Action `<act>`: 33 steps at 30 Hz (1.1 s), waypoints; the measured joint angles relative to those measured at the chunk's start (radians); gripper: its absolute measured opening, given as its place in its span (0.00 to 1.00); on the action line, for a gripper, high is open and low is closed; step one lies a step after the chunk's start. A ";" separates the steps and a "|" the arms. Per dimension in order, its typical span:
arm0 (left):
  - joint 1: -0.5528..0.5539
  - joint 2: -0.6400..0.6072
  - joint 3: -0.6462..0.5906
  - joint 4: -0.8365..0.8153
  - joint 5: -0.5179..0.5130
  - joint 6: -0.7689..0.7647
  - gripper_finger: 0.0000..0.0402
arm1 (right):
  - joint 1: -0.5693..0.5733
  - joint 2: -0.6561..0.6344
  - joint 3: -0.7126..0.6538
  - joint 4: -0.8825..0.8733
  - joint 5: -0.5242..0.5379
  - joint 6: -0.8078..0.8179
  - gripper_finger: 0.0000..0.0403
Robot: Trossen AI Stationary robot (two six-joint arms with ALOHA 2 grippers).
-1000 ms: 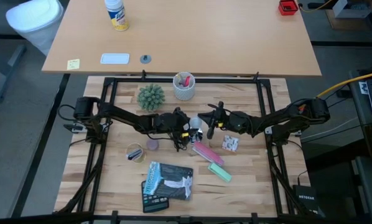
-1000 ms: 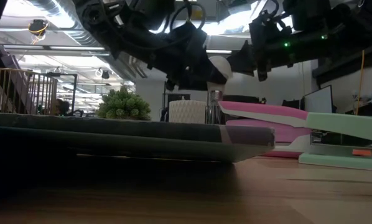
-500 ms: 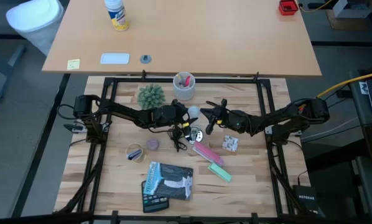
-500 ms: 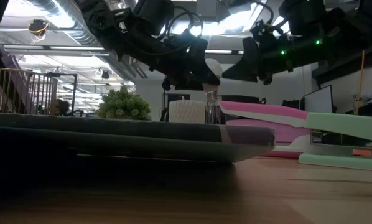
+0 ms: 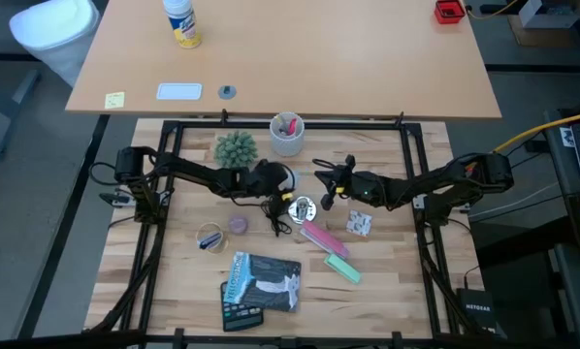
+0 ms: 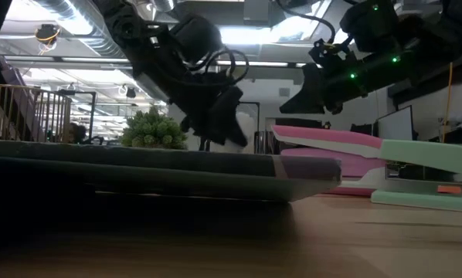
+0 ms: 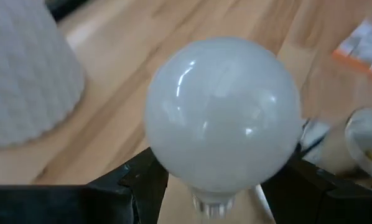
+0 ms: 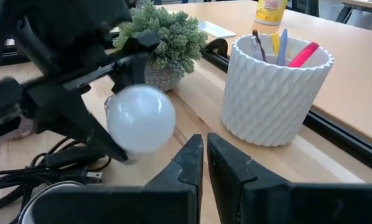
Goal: Screw lightbulb
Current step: Remove the lightbulb from the lamp, then return to Home Position
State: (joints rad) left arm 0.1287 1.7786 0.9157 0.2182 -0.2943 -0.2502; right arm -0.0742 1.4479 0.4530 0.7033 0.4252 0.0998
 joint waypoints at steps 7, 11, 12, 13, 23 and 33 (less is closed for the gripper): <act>0.000 0.001 0.000 -0.088 0.002 -0.013 0.55 | 0.000 0.000 0.000 0.000 0.001 0.000 0.07; 0.000 0.007 0.000 -0.087 0.002 -0.013 0.55 | 0.002 0.000 0.000 0.000 0.000 0.000 0.07; 0.000 0.014 0.000 -0.085 0.002 -0.013 0.55 | 0.002 0.000 0.000 0.000 0.000 0.000 0.07; 0.000 0.020 0.000 -0.082 0.003 -0.013 0.55 | 0.002 0.000 0.000 0.000 0.000 0.000 0.07; 0.000 0.080 -0.002 -0.068 0.003 -0.016 0.55 | 0.002 0.000 0.000 -0.002 0.000 0.000 0.07; 0.000 0.074 -0.002 -0.073 0.003 -0.022 0.55 | 0.002 -0.001 0.000 -0.005 0.000 0.001 0.07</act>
State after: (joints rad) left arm 0.1284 1.8522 0.9142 0.1448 -0.2913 -0.2722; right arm -0.0723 1.4472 0.4530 0.6985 0.4255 0.1003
